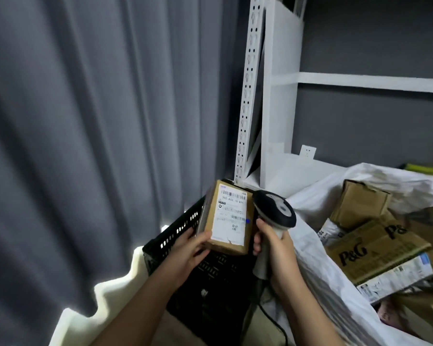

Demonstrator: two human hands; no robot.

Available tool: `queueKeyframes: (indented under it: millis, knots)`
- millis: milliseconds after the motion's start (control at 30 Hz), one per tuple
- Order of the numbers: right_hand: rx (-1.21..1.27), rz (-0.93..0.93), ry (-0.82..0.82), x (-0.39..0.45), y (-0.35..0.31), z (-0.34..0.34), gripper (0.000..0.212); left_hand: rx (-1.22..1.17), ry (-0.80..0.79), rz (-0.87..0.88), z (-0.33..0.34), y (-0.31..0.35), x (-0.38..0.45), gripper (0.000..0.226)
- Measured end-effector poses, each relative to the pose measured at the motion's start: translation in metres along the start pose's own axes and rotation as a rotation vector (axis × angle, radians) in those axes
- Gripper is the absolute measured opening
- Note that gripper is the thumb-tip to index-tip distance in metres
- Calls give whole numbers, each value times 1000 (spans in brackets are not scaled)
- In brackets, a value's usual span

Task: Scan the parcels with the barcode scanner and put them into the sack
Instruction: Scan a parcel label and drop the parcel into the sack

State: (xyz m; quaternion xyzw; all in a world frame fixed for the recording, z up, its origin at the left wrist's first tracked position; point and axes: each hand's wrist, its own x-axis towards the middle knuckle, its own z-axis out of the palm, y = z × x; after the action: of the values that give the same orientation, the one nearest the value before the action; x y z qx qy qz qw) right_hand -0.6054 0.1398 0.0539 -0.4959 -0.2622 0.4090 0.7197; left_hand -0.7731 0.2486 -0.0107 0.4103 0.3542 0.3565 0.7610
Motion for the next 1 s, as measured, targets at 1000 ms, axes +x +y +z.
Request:
queueKeyframes:
  millis: [1000]
  knots:
    - [-227, 24, -224, -14, -3, 13, 25, -118, 157, 92, -10, 9, 26, 47]
